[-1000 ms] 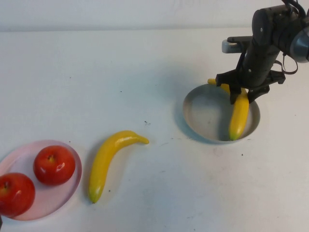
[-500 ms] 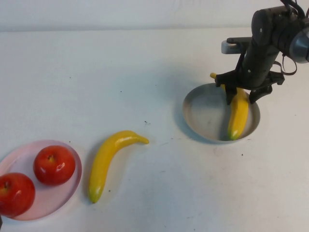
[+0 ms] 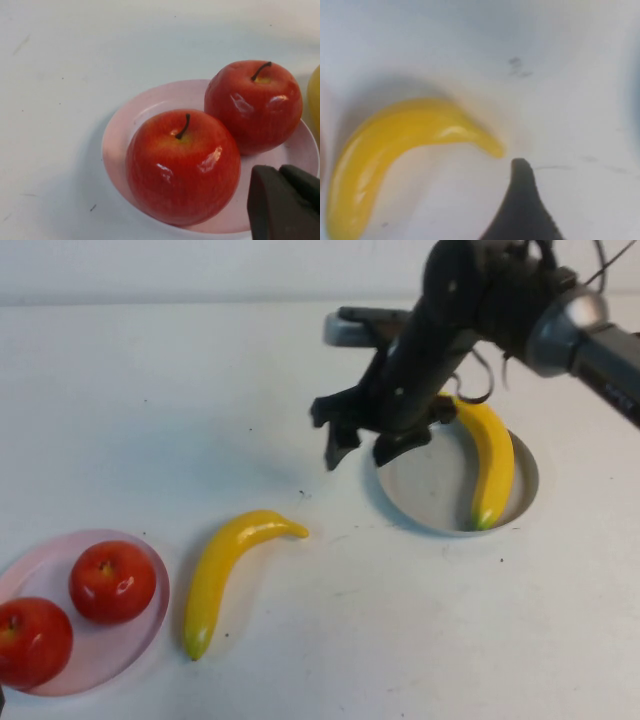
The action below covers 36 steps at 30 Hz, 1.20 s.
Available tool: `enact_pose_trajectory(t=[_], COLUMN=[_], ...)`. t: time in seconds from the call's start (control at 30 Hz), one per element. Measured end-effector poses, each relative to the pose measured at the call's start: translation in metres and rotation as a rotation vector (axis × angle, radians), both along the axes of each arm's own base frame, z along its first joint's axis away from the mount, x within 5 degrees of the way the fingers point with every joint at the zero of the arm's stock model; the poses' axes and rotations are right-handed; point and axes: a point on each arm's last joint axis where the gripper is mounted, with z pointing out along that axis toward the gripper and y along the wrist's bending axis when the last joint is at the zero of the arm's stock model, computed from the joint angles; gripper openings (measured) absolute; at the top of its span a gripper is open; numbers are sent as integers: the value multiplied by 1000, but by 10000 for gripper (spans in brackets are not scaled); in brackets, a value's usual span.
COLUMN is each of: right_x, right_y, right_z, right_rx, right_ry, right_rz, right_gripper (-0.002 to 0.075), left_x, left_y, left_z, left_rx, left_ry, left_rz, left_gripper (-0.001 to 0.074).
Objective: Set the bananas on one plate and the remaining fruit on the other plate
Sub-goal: Put another type of fruit in the right plate
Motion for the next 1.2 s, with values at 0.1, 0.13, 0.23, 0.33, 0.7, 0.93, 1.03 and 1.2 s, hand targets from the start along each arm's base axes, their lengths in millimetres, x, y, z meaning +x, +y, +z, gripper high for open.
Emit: enact_pose_trajectory(t=[0.1, 0.13, 0.23, 0.33, 0.7, 0.93, 1.03, 1.2], right_x=[-35, -48, -82, -103, -109, -99, -97, -93], right_y=[49, 64, 99, 118, 133, 143, 145, 145], right_z=[0, 0, 0, 1, -28, -48, -48, -56], right_rx=[7, 8, 16, 25, 6, 50, 73, 51], right_ry=[5, 7, 14, 29, 129, 114, 96, 82], right_rz=[126, 169, 268, 306, 170, 78, 64, 61], right_gripper=[448, 448, 447, 447, 539, 573, 573, 550], left_x=[0, 0, 0, 0, 0, 0, 0, 0], left_y=[0, 0, 0, 0, 0, 0, 0, 0], left_z=[0, 0, 0, 0, 0, 0, 0, 0], left_rx=[0, 0, 0, 0, 0, 0, 0, 0], left_ry=[0, 0, 0, 0, 0, 0, 0, 0], left_rz=[0, 0, 0, 0, 0, 0, 0, 0], left_gripper=[-4, -4, -4, -4, -4, -4, -4, -4])
